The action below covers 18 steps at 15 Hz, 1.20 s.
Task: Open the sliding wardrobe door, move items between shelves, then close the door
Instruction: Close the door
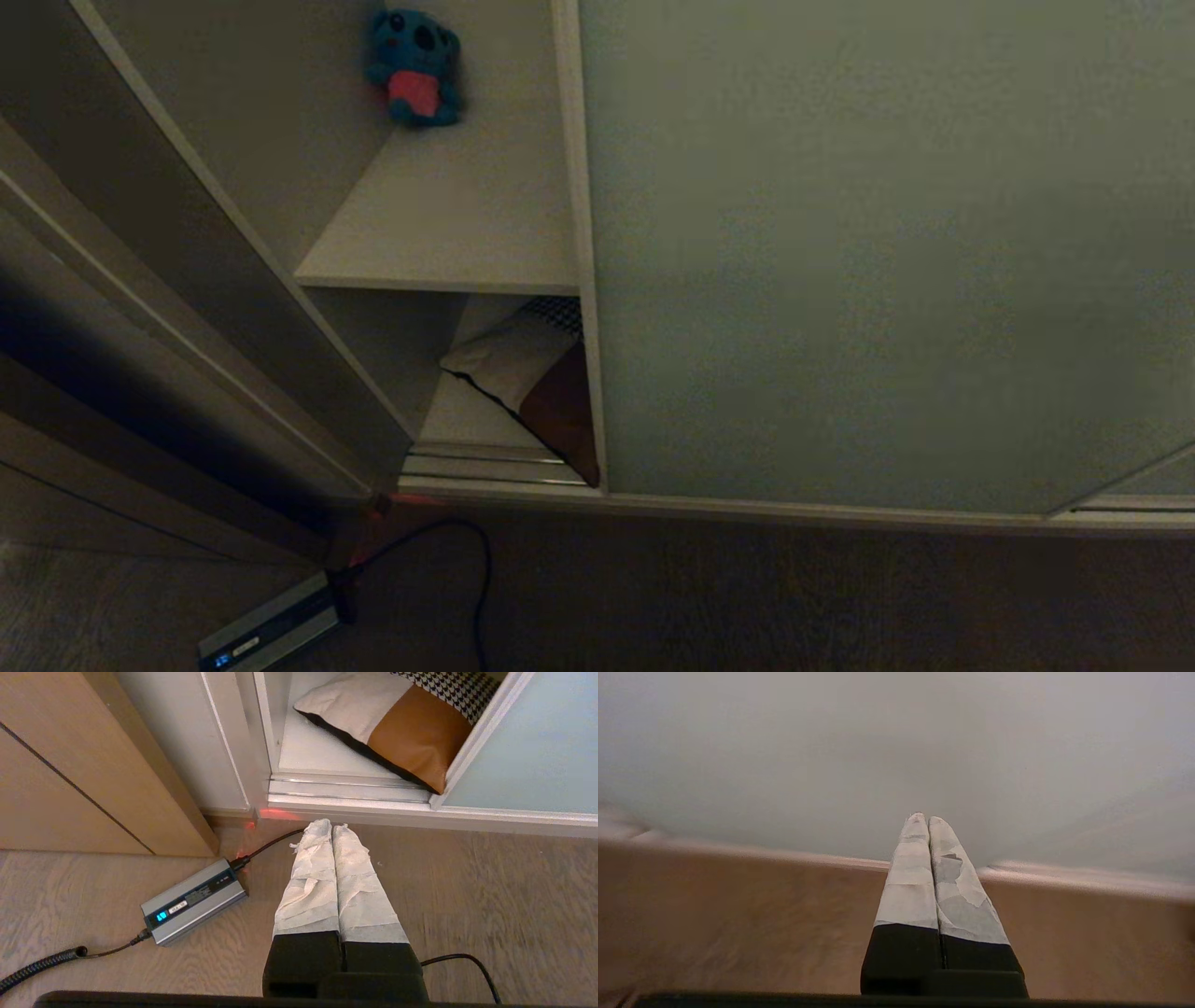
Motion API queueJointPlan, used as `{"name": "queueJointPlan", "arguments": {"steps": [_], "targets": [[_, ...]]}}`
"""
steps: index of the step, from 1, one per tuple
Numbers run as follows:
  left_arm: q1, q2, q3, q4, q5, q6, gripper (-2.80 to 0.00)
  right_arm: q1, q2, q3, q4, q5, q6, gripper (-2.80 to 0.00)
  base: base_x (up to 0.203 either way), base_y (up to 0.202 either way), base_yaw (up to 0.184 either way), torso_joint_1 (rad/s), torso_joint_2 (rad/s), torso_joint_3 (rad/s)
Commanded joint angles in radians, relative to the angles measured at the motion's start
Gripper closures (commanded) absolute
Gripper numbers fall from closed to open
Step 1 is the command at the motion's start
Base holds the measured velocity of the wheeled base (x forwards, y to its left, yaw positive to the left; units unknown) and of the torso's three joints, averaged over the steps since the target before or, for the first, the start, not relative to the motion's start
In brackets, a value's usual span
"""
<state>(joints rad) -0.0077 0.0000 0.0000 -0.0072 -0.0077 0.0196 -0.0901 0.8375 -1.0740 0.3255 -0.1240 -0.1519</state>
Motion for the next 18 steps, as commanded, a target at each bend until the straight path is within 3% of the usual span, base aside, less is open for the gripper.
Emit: {"name": "queueJointPlan", "arguments": {"steps": [1, 3, 8, 10, 12, 15, 18], "targets": [[0.000, 0.001, 0.000, 0.000, 0.000, 0.000, 0.00, -0.119, 0.021, -0.001, -0.014, 0.006, -0.002, 0.00, 0.000, 0.000, 0.000, 0.000, 0.00, 0.000], [0.000, 0.002, 0.000, 0.000, 0.000, 0.000, 0.00, -0.279, 0.049, -0.013, -0.049, 0.026, 0.000, 0.00, 0.000, 0.000, 0.000, 0.000, 0.00, 0.000], [0.000, 0.002, 0.000, 0.000, 0.000, 0.000, 0.00, -0.776, 0.223, -0.124, -0.155, 0.045, 0.019, 0.00, 0.000, 0.000, 0.000, 0.000, 0.00, 0.000], [0.000, 0.002, 0.000, 0.000, 0.000, 0.000, 0.00, -0.900, 0.331, -0.191, -0.216, 0.055, 0.030, 0.00, 0.000, 0.000, 0.000, 0.000, 0.00, 0.000], [0.000, 0.001, 0.000, 0.000, 0.000, 0.000, 0.00, -0.973, 0.436, -0.240, -0.305, 0.062, 0.036, 0.00, 0.000, 0.000, 0.000, 0.000, 0.00, 0.000], [0.000, 0.000, 0.000, 0.000, 0.000, 0.000, 0.00, -0.998, 0.573, -0.323, -0.353, 0.084, 0.049, 0.00, 0.000, 0.000, 0.000, 0.000, 0.00, 0.000], [0.000, 0.002, 0.000, 0.000, 0.000, 0.000, 0.00, -1.037, 0.694, -0.464, -0.333, 0.203, 0.091, 0.00, 0.000, 0.000, 0.000, 0.000, 0.00, 0.000]]}}
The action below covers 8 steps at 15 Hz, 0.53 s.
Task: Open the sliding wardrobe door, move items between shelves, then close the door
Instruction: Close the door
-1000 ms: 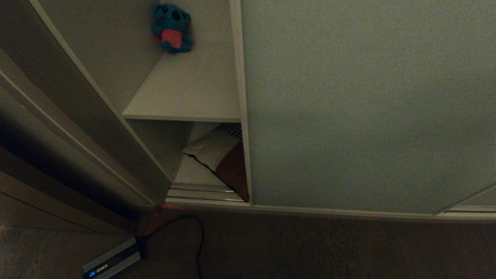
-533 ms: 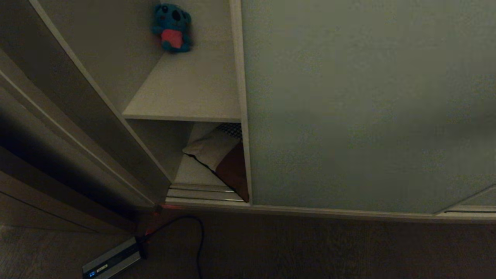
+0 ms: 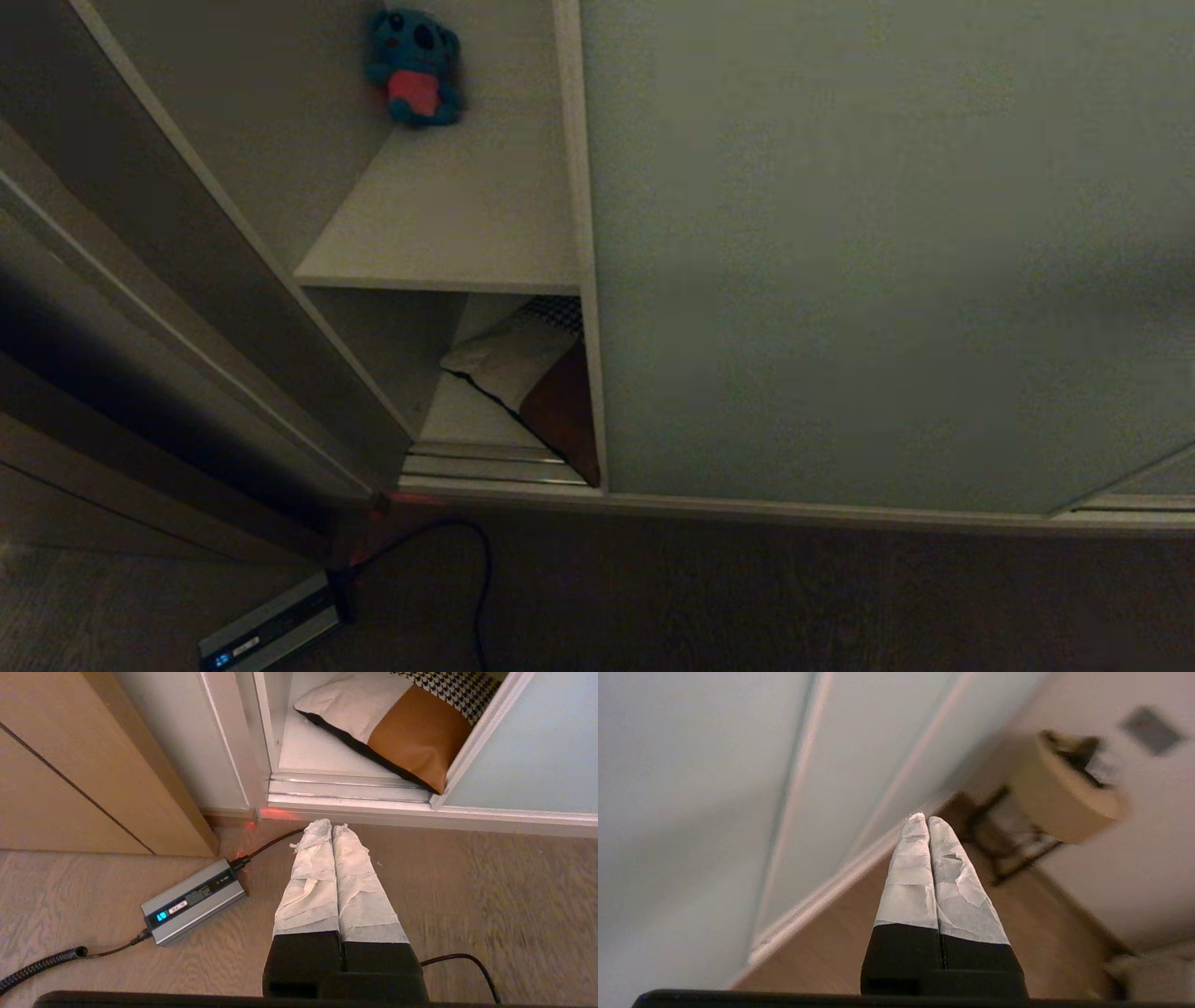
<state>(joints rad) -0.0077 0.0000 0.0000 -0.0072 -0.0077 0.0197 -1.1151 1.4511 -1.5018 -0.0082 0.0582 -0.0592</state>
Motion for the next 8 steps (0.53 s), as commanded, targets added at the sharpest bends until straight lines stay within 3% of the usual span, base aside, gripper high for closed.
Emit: {"name": "queueJointPlan", "arguments": {"steps": [1, 5, 8], "targets": [[0.000, 0.002, 0.000, 0.000, 0.000, 0.000, 0.00, -0.025, 0.118, -0.075, 0.012, 0.078, 0.015, 0.00, 0.000, 0.000, 0.000, 0.000, 0.00, 0.000], [0.000, 0.002, 0.000, 0.000, 0.000, 0.000, 0.00, -0.080, 0.244, -0.232, 0.097, 0.373, 0.178, 0.00, 0.000, 0.000, 0.000, 0.000, 0.00, 0.000], [0.000, 0.002, 0.000, 0.000, 0.000, 0.000, 0.00, -0.096, 0.319, -0.295, 0.103, 0.441, 0.203, 0.00, 0.000, 0.000, 0.000, 0.000, 0.00, 0.000]]}}
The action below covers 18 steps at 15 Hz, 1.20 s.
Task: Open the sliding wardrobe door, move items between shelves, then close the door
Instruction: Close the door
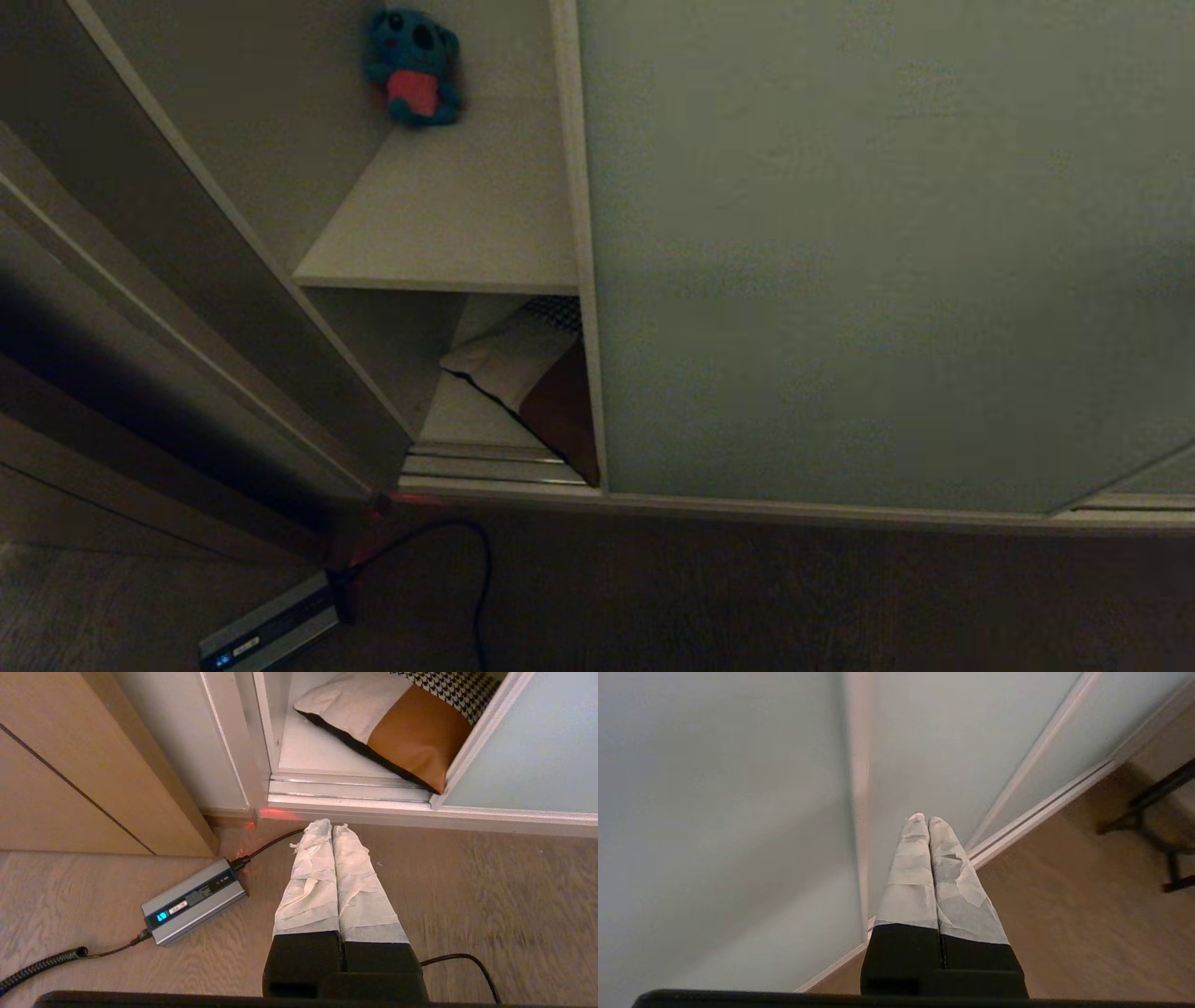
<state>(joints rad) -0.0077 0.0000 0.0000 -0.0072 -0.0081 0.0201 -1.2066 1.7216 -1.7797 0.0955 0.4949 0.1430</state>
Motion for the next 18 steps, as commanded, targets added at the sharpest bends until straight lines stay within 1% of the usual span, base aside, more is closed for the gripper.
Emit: {"name": "queueJointPlan", "arguments": {"steps": [1, 3, 6, 8, 10, 12, 14, 16, 18], "targets": [[0.000, 0.002, 0.000, 0.000, 0.000, 0.000, 0.00, -0.004, 0.065, -0.037, 0.000, 0.011, 0.002, 0.00, 0.000, 0.000, 0.000, 0.000, 0.00, 0.000], [0.000, 0.002, 0.000, 0.000, 0.000, 0.000, 0.00, -0.004, 0.087, -0.061, 0.001, 0.067, 0.002, 0.00, 0.000, 0.000, 0.000, 0.000, 0.00, 0.000], [0.000, 0.002, 0.000, 0.000, 0.000, 0.000, 0.00, 0.002, 0.129, -0.081, 0.001, 0.083, 0.010, 0.00, 0.000, 0.000, 0.000, 0.000, 0.00, 0.000], [0.000, 0.000, 0.000, 0.000, 0.000, 0.000, 0.00, 0.008, 0.156, -0.107, 0.001, 0.099, 0.051, 0.00, 0.000, 0.000, 0.000, 0.000, 0.00, 0.000], [0.000, 0.002, 0.000, 0.000, 0.000, 0.000, 0.00, 0.010, 0.181, -0.125, 0.000, 0.144, 0.089, 0.00, 0.000, 0.000, 0.000, 0.000, 0.00, 0.000], [0.000, 0.002, 0.000, 0.000, 0.000, 0.000, 0.00, 0.030, 0.203, -0.136, -0.009, 0.169, 0.110, 0.00, 0.000, 0.000, 0.000, 0.000, 0.00, 0.000], [0.000, 0.001, 0.000, 0.000, 0.000, 0.000, 0.00, 0.060, 0.226, -0.136, -0.062, 0.170, 0.113, 0.00, 0.000, 0.000, 0.000, 0.000, 0.00, 0.000], [0.000, 0.002, 0.000, 0.000, 0.000, 0.000, 0.00, 0.063, 0.243, -0.138, -0.088, 0.171, 0.112, 0.00, 0.000, 0.000, 0.000, 0.000, 0.00, 0.000], [0.000, 0.002, 0.000, 0.000, 0.000, 0.000, 0.00, 0.067, 0.272, -0.137, -0.165, 0.165, 0.115, 0.00, 0.000, 0.000, 0.000, 0.000, 0.00, 0.000]]}}
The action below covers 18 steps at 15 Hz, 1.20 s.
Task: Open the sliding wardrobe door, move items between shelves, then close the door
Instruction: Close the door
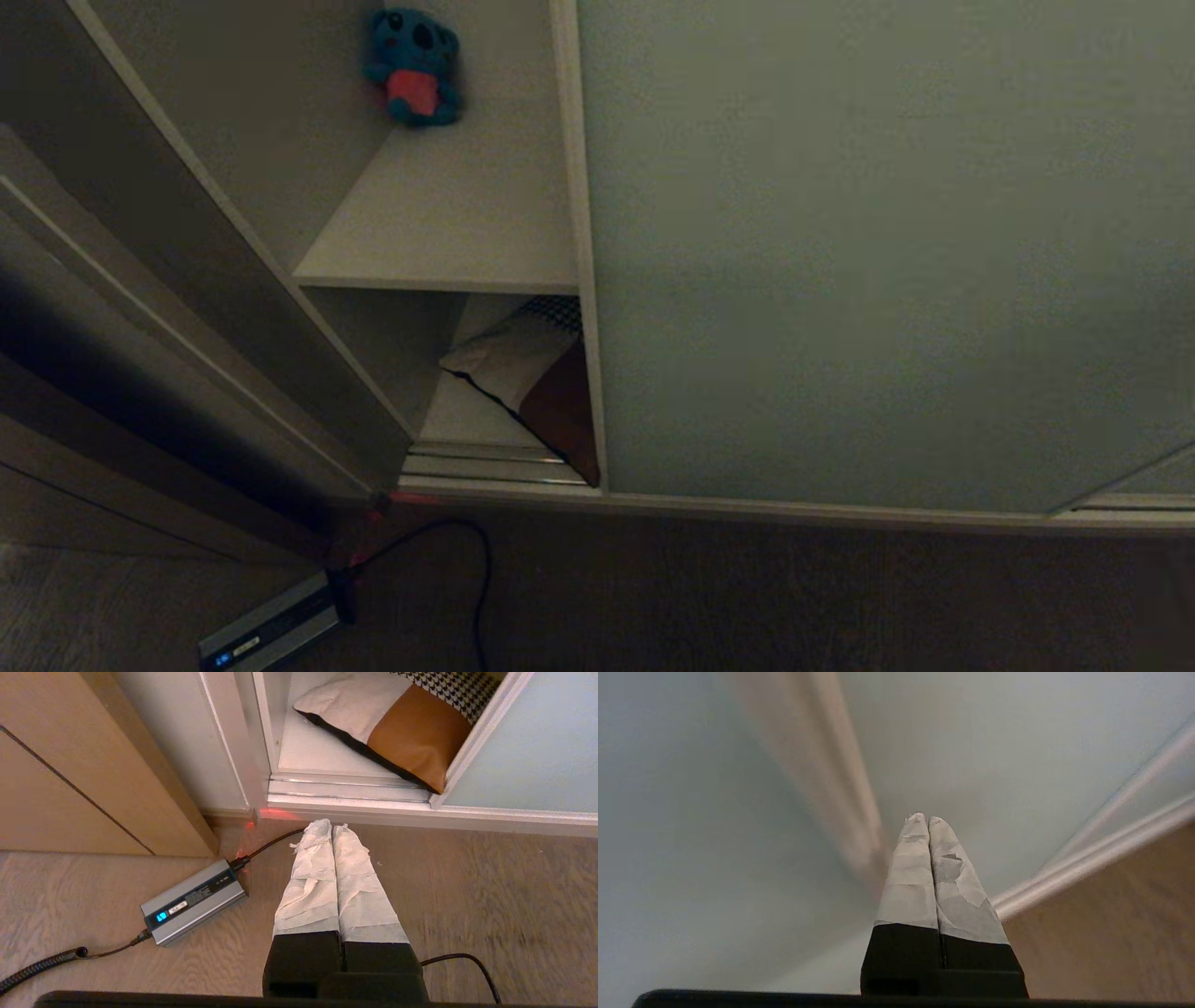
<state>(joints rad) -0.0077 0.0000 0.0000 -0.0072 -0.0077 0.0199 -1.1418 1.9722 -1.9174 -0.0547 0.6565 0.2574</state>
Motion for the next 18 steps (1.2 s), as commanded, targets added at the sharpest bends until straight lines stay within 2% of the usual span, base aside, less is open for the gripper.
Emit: {"name": "queueJointPlan", "arguments": {"steps": [1, 7, 12, 18], "targets": [[0.000, 0.001, 0.000, 0.000, 0.000, 0.000, 0.00, 0.001, 0.030, 0.001, -0.034, 0.002, 0.008, 0.00, 0.000, 0.000, 0.000, 0.000, 0.00, 0.000], [0.000, 0.002, 0.000, 0.000, 0.000, 0.000, 0.00, 0.004, 0.049, -0.003, -0.056, 0.008, 0.022, 0.00, 0.000, 0.000, 0.000, 0.000, 0.00, 0.000], [0.000, 0.002, 0.000, 0.000, -0.001, 0.000, 0.00, 0.051, 0.072, 0.003, -0.088, 0.006, 0.045, 0.00, 0.000, 0.000, 0.000, 0.000, 0.00, 0.000], [0.000, 0.001, 0.000, 0.000, 0.000, 0.000, 0.00, 0.057, 0.036, 0.041, -0.088, 0.008, 0.057, 0.00, 0.000, 0.000, 0.000, 0.000, 0.00, 0.000]]}}
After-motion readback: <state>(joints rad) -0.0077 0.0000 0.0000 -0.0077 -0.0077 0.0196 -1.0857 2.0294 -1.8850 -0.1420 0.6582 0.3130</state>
